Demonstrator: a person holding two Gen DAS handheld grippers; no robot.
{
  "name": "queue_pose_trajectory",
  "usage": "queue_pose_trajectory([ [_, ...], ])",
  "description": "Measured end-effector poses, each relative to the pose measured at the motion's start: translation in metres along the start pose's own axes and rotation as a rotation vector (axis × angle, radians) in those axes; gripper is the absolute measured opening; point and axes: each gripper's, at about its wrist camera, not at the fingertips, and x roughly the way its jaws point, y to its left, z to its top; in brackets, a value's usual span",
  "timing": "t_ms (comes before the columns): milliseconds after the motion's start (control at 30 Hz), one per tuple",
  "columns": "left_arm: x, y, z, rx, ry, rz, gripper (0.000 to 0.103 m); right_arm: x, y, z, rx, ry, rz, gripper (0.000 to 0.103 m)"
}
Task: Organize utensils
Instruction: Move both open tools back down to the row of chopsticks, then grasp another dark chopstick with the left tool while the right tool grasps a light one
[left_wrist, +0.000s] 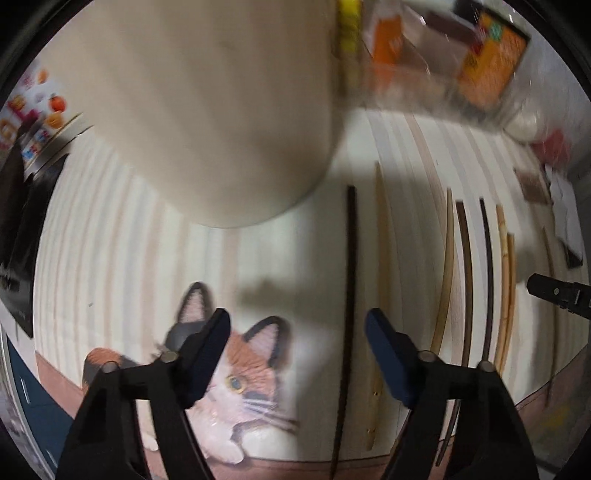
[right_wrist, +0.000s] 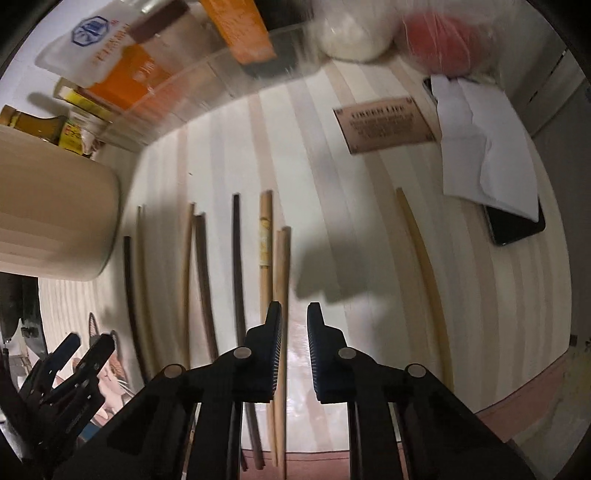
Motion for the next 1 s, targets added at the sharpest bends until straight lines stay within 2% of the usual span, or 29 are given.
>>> queue_pose_trajectory([
  [33,0.005,-0.003,0.001,0.01,0.009,-0.001,0.06,0.002,-0.001,0.001,0.002,0.007,0.002,0.015],
  [100,0.014,-0.009,0.001,0.027,0.031,0.004,0.042,0.007,-0.004,0.001,0.003,0.024,0.024,0.015],
  [133,0.016,-0.009,0.001,0.026,0.032,-0.006,0.04,0.01,-0.004,0.001,-0.003,0.033,0.025,0.015],
  [233,0.014,-0.01,0.001,0.024,0.015,-0.031,0.017,0.016,-0.002,0.0,-0.025,0.045,0.038,0.015],
  [267,0.015,-0.009,0.0,0.02,0.027,-0.03,0.004,0.018,0.0,0.002,-0.033,0.048,0.031,0.014],
  [333,0.018,-0.006,-0.002,0.005,0.038,-0.033,0.004,0.021,0.004,0.002,-0.051,0.049,0.023,0.006],
  [467,0.019,0.006,-0.015,-0.033,0.035,-0.033,0.003,0.024,0.014,0.002,-0.092,0.042,-0.015,0.006],
  [567,0.016,0.021,-0.028,-0.081,0.047,-0.031,0.002,0.025,0.014,0.002,-0.079,0.055,-0.012,0.006],
  [767,0.009,0.06,-0.08,-0.215,0.119,-0.075,0.002,0.026,0.0,-0.017,-0.099,0.148,-0.014,0.006],
  [900,0.005,0.07,-0.112,-0.247,0.156,-0.11,0.002,0.028,-0.006,-0.032,-0.133,0.204,-0.012,0.006],
  [1000,0.009,0.078,-0.121,-0.244,0.159,-0.132,0.003,0.032,-0.005,-0.029,-0.14,0.231,-0.02,0.006],
])
